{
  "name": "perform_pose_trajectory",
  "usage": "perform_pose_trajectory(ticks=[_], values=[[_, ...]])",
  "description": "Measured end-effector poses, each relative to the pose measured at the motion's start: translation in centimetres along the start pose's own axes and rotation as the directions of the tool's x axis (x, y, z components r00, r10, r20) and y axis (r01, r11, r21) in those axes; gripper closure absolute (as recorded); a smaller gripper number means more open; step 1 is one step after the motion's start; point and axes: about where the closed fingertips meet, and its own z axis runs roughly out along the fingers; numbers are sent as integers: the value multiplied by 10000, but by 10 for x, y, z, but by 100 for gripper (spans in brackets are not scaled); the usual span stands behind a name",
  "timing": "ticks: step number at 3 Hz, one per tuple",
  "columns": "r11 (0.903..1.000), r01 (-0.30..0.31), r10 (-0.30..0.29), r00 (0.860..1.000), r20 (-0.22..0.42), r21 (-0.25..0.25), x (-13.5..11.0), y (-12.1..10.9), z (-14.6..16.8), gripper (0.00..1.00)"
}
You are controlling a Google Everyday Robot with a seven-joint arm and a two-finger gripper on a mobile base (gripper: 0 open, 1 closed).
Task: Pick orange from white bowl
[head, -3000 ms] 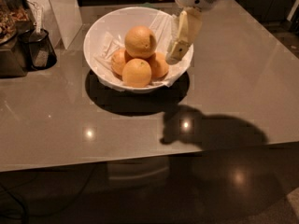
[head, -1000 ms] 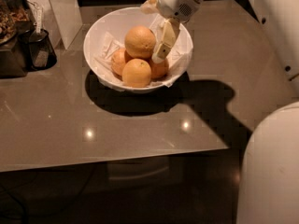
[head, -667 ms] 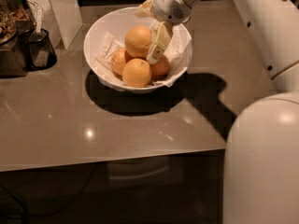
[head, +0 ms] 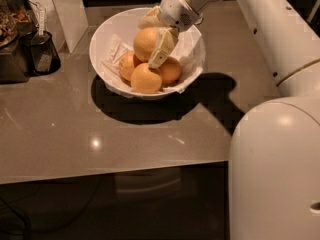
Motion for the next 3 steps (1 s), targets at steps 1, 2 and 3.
perform_pose_trajectory(ticks=[1,2,3], values=[[10000,0,0,10000,0,0,0,0,0,42],[10000,0,0,10000,0,0,0,0,0,64],[10000,0,0,10000,0,0,0,0,0,89]])
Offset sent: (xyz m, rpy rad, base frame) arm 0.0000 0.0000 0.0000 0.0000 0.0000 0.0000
